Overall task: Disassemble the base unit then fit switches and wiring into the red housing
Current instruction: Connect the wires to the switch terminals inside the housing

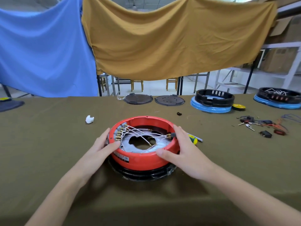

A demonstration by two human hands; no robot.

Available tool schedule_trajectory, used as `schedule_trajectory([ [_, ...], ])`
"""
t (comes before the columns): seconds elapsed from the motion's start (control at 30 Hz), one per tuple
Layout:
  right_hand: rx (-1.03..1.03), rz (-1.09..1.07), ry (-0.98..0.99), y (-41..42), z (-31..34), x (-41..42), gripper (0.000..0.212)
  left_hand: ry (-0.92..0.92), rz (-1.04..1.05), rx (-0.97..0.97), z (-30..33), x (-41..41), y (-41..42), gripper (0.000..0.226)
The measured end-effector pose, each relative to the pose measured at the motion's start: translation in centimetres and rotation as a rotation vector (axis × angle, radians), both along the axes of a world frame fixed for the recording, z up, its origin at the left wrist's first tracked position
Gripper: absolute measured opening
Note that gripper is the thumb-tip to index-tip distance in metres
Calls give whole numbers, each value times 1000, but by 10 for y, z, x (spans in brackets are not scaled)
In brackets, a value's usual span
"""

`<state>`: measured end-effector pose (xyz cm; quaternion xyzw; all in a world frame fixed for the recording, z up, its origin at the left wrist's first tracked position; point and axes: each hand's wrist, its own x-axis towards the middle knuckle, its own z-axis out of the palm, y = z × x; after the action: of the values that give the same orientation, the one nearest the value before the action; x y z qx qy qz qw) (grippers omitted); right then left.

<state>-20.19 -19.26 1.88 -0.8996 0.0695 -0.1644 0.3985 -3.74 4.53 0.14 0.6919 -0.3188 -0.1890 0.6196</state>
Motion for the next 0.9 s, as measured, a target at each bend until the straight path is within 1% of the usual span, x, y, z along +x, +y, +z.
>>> schedule_trajectory([
  [0.03, 24, 16, 2, -6, 2, 7, 108, -42, -70, -17, 2, -4, 3, 51],
  [0.1, 116, 69, -1, -23, 5, 19, 100, -107, -112, -43, 7, -7, 1, 47],
  [0.17, 168, 83, 16, -42, 5, 31, 88, -193, -75, -52, 10, -2, -11, 51],
  [0.23, 194, 63, 11, -58, 1, 40, 82, -265, -4, -38, 10, 4, -27, 54],
  [0.27, 225, 52, 0, -64, -3, 44, 78, -293, 21, -24, 8, 9, -34, 58],
  [0.33, 315, 25, -52, -69, -12, 51, 71, -331, 75, 69, -3, 20, -43, 78],
  [0.4, 333, -19, -151, -66, -21, 56, 73, -383, 117, 167, -14, 29, -46, 95],
  [0.5, 268, -78, -193, -62, -30, 61, 80, -405, 139, 193, -20, 34, -47, 96],
  [0.57, 206, -94, -199, -63, -32, 59, 71, -442, 140, 191, -20, 33, -47, 93],
  [0.63, 121, -131, -221, -64, -34, 56, 57, -528, 132, 200, -21, 29, -48, 90],
  [0.67, 73, -141, -228, -63, -35, 54, 54, -585, 132, 218, -22, 26, -48, 86],
  [0.7, 18, -132, -224, -61, -35, 53, 57, -657, 135, 237, -23, 24, -48, 78],
  [0.77, -101, -97, -182, -55, -36, 50, 70, -797, 133, 276, -24, 19, -49, 62],
  [0.8, -138, -99, -165, -55, -36, 50, 73, -825, 135, 297, -25, 19, -50, 60],
  [0.9, -173, -111, -168, -54, -34, 50, 67, -842, 165, 334, -27, 18, -52, 63],
])
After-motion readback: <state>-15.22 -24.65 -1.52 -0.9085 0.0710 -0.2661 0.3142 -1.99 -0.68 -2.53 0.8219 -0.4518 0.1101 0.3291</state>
